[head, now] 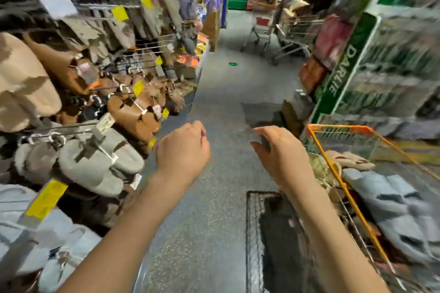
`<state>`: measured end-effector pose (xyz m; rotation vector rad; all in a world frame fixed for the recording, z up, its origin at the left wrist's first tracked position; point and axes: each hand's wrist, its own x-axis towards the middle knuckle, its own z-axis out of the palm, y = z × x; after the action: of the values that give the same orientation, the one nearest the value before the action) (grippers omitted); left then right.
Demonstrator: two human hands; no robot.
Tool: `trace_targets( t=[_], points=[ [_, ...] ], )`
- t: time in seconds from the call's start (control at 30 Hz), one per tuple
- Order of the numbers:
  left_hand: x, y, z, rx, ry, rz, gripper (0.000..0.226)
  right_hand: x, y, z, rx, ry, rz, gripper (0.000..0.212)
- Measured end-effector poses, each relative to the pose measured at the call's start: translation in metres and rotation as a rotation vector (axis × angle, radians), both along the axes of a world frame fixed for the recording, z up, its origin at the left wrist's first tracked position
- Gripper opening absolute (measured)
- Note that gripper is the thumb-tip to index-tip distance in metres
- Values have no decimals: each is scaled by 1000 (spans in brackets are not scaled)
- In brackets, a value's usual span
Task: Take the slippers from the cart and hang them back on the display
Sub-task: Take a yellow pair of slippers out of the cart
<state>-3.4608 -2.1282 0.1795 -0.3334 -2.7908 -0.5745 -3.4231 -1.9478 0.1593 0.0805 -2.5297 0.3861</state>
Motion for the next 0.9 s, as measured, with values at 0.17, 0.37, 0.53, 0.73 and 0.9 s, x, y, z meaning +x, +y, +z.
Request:
trace_targets(
  t=[0.17, 0.37, 0.53, 0.73, 0.9],
  points=[
    [-35, 116, -17, -49, -25, -251, 19, 17, 115, -23, -49, -14, -274, 23],
    [-48, 247, -37, -91, -124, -487, 22, 58, 212, -44, -112, -60, -558, 17],
    [-52, 343, -56, -130, -172, -668, 23, 79, 276, -59, -152, -106, -760, 17],
    [-83, 434, -97, -203, -264, -802, 23, 47, 333, -92, -298, -146, -919, 21],
    [-137, 513, -157, -241, -363, -849, 22, -30, 387, -138, -386, -204, -947, 19]
  ],
)
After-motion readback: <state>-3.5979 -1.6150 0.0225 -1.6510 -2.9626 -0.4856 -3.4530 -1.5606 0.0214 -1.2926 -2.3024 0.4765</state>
